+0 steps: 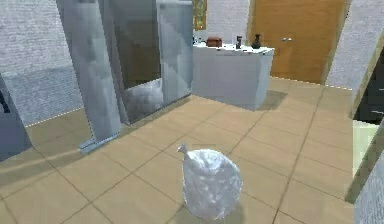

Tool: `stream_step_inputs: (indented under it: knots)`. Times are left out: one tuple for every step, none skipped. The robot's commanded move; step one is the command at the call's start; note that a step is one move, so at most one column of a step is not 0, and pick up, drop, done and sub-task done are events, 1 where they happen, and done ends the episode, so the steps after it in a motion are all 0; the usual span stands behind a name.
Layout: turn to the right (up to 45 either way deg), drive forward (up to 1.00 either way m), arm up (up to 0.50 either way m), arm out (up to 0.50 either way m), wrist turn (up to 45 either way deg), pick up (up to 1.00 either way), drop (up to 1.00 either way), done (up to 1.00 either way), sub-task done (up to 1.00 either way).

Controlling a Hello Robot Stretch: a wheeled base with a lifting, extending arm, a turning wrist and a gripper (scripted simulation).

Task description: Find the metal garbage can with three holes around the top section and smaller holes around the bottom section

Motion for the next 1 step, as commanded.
stream_step_inputs:
  knots:
    - [0.0, 0.1, 0.0, 0.0, 0.0, 0.0, 0.0, 0.0, 0.0]
